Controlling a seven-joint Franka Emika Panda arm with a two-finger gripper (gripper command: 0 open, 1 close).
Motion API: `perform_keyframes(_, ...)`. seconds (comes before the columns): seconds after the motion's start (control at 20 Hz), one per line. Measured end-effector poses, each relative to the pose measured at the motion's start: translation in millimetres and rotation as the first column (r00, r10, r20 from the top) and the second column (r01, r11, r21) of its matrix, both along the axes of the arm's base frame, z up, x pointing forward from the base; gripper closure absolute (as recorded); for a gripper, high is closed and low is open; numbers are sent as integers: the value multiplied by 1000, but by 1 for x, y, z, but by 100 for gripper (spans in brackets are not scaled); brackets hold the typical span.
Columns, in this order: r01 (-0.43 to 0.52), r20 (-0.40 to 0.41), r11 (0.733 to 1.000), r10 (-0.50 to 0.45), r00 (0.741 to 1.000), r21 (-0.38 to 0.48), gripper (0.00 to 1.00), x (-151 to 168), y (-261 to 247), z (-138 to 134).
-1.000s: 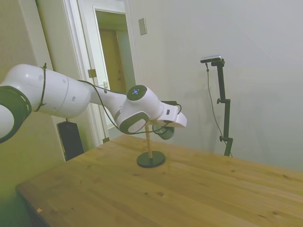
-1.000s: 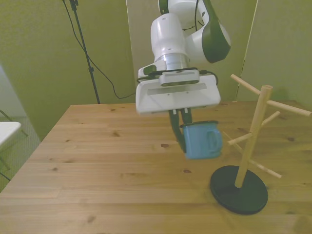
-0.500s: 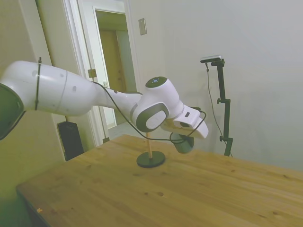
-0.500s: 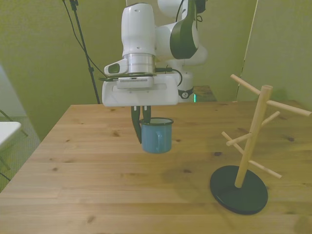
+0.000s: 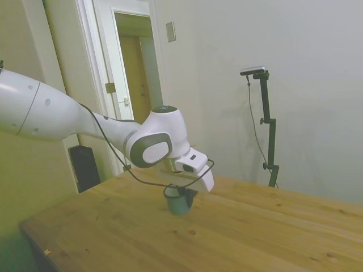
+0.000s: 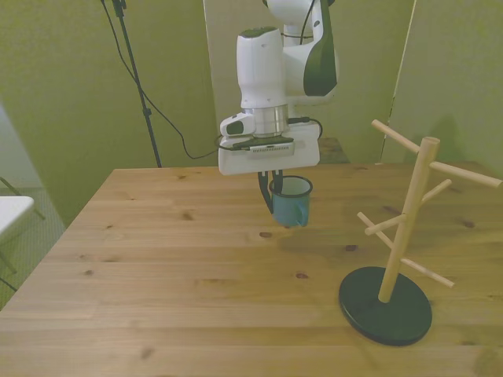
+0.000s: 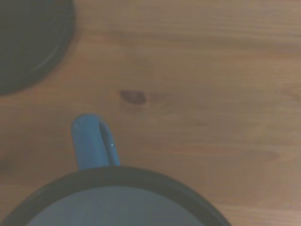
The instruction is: Unload the mug
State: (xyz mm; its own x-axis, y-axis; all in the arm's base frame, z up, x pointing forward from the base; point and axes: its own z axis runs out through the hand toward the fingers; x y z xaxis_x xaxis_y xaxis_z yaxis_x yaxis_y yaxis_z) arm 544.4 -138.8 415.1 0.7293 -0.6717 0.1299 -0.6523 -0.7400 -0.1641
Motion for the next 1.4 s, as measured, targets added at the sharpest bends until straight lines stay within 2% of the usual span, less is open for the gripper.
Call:
perform_keyframes(0.15, -2, -29, 1000, 2, 1000, -7, 100, -2, 6, -16)
perform_keyframes(0.6, 33, -34, 999, -34, 999, -23, 100, -1, 3, -51)
perform_keyframes(0.75, 38, -33, 999, -39, 999, -24, 100, -2, 2, -53)
perform_keyframes(0.8, 40, -32, 999, -40, 999, -24, 0, -2, 2, -53)
perform_keyframes(1.15, 52, -31, 998, -53, 998, -26, 0, -2, -1, -51)
perform_keyframes(1.4, 55, -15, 998, -55, 998, -28, 0, 1, -3, -40)
